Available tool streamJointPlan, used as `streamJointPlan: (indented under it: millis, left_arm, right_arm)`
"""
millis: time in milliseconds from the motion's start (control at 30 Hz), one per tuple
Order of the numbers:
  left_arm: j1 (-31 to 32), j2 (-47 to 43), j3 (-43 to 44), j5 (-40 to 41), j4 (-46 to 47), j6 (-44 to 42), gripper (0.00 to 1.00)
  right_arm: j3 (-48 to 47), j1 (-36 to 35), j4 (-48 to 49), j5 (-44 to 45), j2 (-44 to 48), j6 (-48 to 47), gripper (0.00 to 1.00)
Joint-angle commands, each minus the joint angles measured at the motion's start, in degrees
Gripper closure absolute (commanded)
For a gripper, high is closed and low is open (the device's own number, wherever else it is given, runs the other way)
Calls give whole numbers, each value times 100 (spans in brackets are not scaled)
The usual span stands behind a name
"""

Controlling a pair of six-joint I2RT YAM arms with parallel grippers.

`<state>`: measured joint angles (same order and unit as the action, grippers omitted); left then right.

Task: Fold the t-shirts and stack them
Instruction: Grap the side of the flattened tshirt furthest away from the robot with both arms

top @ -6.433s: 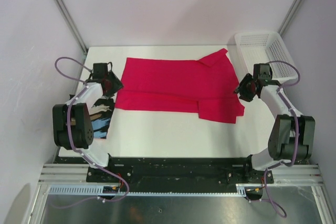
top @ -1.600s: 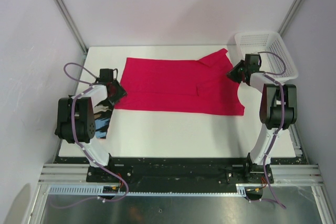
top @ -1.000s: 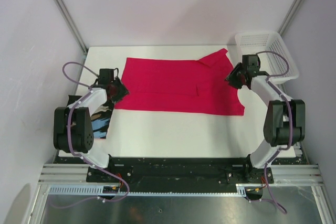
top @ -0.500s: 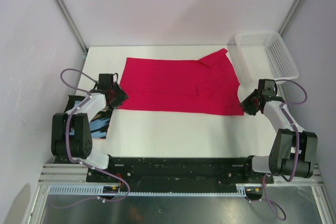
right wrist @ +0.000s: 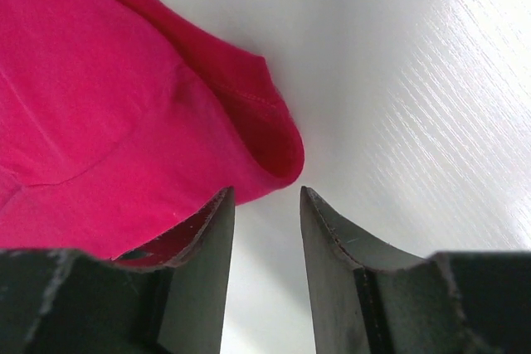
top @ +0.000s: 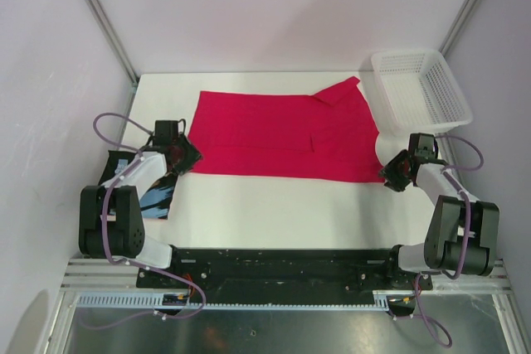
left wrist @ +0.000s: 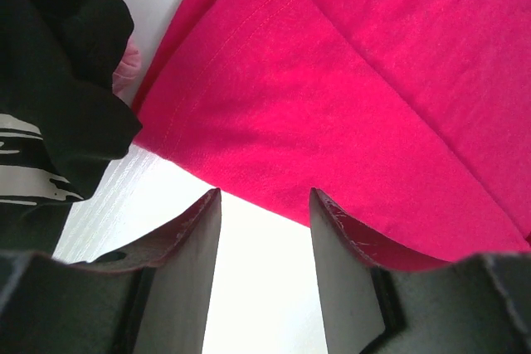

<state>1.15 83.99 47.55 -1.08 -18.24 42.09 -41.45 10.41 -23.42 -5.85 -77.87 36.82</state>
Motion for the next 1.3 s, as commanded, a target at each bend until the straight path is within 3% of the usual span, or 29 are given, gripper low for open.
streamJointPlan:
  millis: [0,267,467,533,700,1267]
  left_arm:
    - [0,-268,-44,87,67,49,48]
    - [-6,-396,-119,83,66,14,48]
    - [-28,-463,-247,346,55,-26,48]
    - [-34,-502,-299,412,26,-14,48]
    - [-36,-596,-433,559,-61,39,48]
    - [-36,-433,-811,829,-91,364,52]
  right_arm:
    - [48,29,369,-39,-160,-24,57]
    - [57,52,536,152,-526,-40,62]
    - [54,180,571,289,-706,-101,94]
    - [55,356,482,315,-702,-207,98]
    - [57,694,311,316,-585,-426,100]
    - [58,734,311,118,-638,-474,100]
